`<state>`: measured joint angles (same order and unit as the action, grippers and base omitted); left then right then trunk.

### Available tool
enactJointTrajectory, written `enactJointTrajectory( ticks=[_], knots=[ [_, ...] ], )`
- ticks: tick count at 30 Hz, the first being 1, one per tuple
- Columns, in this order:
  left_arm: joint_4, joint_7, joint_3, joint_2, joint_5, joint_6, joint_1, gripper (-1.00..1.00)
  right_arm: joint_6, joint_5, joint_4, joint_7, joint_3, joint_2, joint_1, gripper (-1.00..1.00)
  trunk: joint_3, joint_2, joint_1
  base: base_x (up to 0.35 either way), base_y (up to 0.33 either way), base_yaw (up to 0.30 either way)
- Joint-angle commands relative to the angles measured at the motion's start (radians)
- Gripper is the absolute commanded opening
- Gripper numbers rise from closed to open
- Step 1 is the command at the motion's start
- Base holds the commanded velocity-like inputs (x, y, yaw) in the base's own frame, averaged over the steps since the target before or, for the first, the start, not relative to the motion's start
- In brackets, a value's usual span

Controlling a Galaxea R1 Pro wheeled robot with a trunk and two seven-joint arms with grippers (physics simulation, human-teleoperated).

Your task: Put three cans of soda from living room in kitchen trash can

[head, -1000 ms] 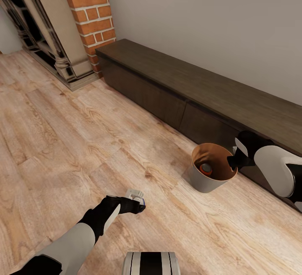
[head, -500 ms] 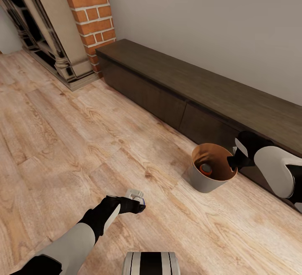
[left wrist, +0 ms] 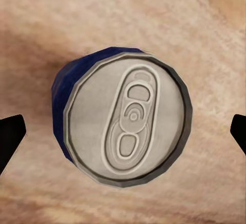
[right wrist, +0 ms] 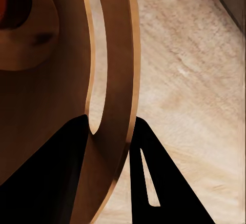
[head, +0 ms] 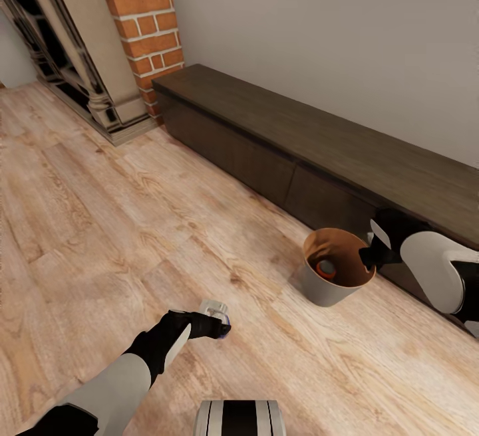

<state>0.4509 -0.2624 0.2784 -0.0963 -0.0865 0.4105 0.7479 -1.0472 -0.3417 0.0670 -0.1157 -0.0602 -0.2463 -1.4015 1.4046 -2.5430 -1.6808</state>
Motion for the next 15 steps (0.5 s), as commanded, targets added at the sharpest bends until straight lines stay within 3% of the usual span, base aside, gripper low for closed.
enactJointTrajectory(
  ticks=[1,15],
  knots=[
    [-0.001,0.000,0.001,0.000,0.000,-0.001,0.000,1.00,0.000,-0.022,0.009,-0.001,-0.041,0.013,0.010,-1.00,-0.004,0.001,-0.001,0.000,0.000,0.000],
    [-0.001,0.000,0.001,-0.002,0.001,-0.001,0.000,1.00,0.000,-0.022,0.002,-0.001,-0.040,0.016,0.010,-1.00,-0.058,0.004,0.005,0.000,0.000,0.000]
  ],
)
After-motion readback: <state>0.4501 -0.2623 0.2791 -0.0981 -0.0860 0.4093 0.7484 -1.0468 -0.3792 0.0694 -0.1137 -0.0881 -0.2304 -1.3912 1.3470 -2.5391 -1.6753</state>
